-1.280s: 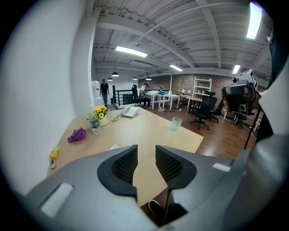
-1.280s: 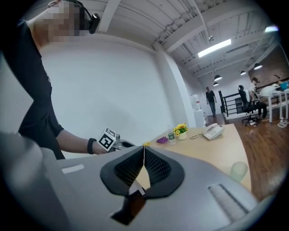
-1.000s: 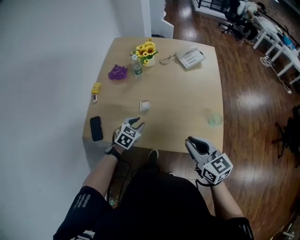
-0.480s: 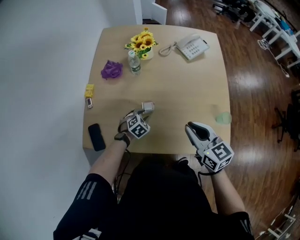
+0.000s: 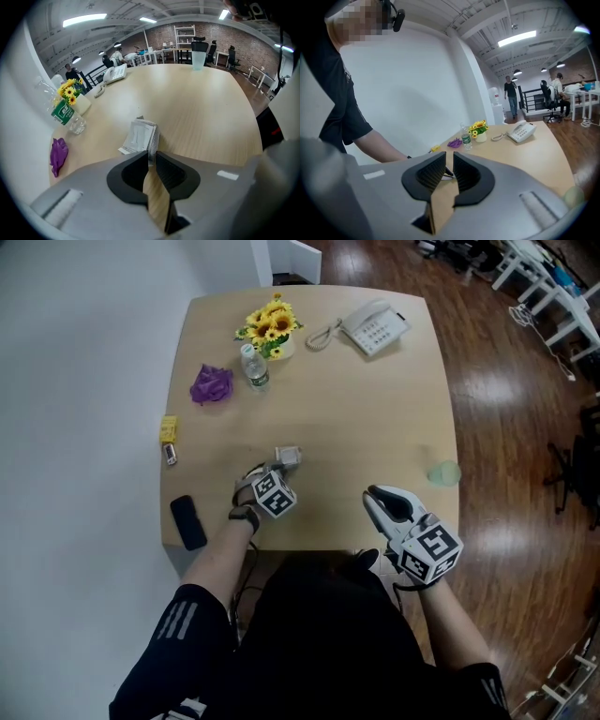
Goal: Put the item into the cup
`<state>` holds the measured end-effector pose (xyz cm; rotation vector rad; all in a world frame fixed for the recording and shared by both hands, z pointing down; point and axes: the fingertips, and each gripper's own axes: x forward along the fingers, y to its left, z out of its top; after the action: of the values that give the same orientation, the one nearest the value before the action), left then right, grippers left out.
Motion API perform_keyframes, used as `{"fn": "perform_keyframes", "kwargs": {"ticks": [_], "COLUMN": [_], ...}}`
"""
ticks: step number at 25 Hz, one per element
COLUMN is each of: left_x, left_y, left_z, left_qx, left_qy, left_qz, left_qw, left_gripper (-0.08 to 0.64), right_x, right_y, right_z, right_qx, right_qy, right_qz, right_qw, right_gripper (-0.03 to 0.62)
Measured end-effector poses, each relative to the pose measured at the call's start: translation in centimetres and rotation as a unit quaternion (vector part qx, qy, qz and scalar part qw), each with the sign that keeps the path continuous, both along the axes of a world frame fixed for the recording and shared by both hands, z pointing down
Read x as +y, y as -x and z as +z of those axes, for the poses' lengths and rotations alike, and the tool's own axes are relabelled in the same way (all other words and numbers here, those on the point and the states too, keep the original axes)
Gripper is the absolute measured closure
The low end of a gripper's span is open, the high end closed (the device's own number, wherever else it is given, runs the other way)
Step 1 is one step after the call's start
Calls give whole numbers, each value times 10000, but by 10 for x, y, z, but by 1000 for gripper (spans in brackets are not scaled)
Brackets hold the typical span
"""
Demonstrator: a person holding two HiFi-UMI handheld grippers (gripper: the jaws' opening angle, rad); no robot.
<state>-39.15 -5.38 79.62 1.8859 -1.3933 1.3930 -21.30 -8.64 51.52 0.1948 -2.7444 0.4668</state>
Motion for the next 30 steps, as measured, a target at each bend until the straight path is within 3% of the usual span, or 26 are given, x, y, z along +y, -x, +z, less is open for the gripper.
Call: {"fn": "perform_keyframes", "kwargs": {"ticks": [6, 10, 14, 22, 30], "left_x": [1, -2, -13, -69, -146], "left_y": [8, 7, -7, -77, -189], "left_z": [-7, -28, -64, -150, -204], "left_qx": [39, 469, 727, 866, 932], "left_qy": [-75, -203, -388, -1034, -1335], "left_qz": [-137, -370, -278, 489, 1456], "left_qw": [9999, 9980, 9962, 9897, 9759], "left_gripper": [566, 566, 566, 566, 566], "right_x": [-6, -11, -18, -44, -68], "right_y": [-10, -18, -35, -92, -177], "right_z": [1, -1, -3, -12, -16], "right_qx": [-46, -97, -159, -289, -348], "right_qy": [50, 60, 70, 64, 67], "right_qz": [93, 193, 348, 907, 1634], "right_qw": [9999, 9997, 9992, 9954, 9859], "right_gripper": [535, 535, 535, 535, 535]}}
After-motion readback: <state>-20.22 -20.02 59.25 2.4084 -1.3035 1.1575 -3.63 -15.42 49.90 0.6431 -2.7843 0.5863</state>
